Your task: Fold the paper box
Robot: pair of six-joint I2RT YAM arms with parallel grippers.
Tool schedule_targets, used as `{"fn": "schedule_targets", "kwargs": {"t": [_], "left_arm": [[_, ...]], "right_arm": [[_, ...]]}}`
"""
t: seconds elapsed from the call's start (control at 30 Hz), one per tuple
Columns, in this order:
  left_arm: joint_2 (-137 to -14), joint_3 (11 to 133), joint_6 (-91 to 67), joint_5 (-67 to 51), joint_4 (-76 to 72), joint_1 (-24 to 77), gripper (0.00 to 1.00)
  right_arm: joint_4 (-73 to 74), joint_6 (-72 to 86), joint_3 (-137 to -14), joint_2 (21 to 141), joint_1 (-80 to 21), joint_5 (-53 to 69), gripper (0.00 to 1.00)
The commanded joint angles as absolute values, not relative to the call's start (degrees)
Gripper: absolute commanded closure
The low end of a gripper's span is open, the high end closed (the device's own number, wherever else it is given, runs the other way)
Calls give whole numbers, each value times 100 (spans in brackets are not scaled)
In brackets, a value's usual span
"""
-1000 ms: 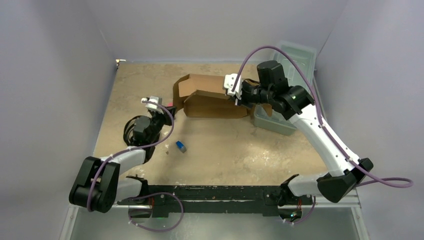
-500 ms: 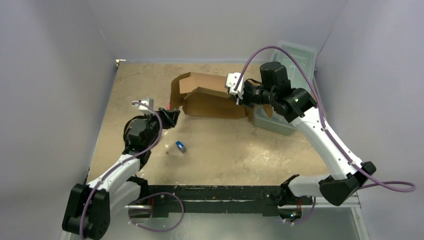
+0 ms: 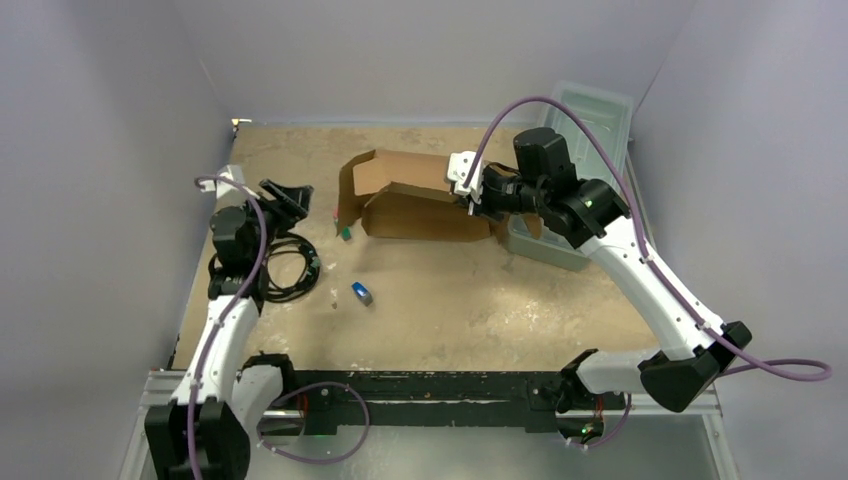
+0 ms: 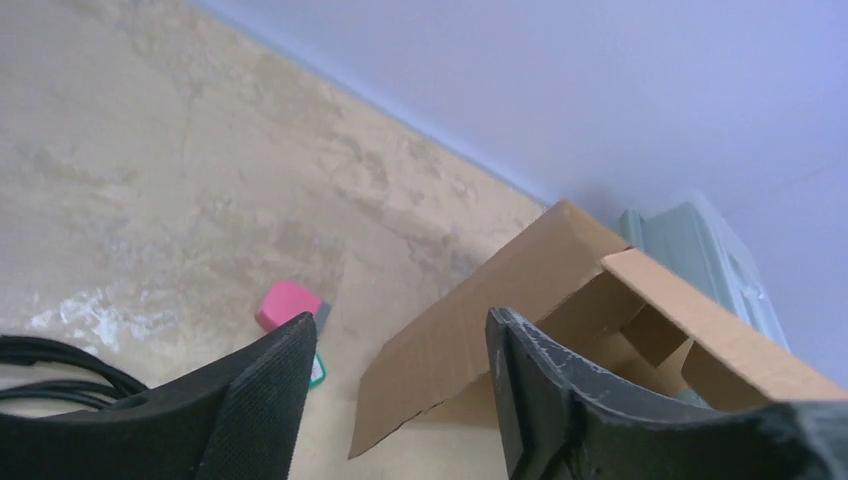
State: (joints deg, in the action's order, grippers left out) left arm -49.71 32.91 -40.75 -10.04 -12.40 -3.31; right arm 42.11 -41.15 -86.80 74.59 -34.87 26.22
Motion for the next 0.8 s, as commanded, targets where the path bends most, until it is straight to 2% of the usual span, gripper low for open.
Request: {"fn": "schedule_targets", "kwargs": {"t": [0.0,0.1,0.27,0.43,0.77], "left_arm": [[-5932,3306,-4401,-2232,-1712,-528,40],[-6644,3423,-4265,-3054,-2492,-507,40],[-7266,3740,-3553,-3365,-2719,-195,37],[-7557,3799,-2865,-3242,-2978,366,36],[-7989,3894,-2094,-2880,-3117,547,35]], "right_arm": [[4008,-4043,-8704,7314,-3533,2587,100],[4017,-4052,-8731,7317,-3529,2550,100],[4074,-4047,-8936,7435,-3531,2549,100],[4145,-3926,-9304,7626,-3523,2481,100],[4263,-3677,-9599,7810,-3528,2605,100]]}}
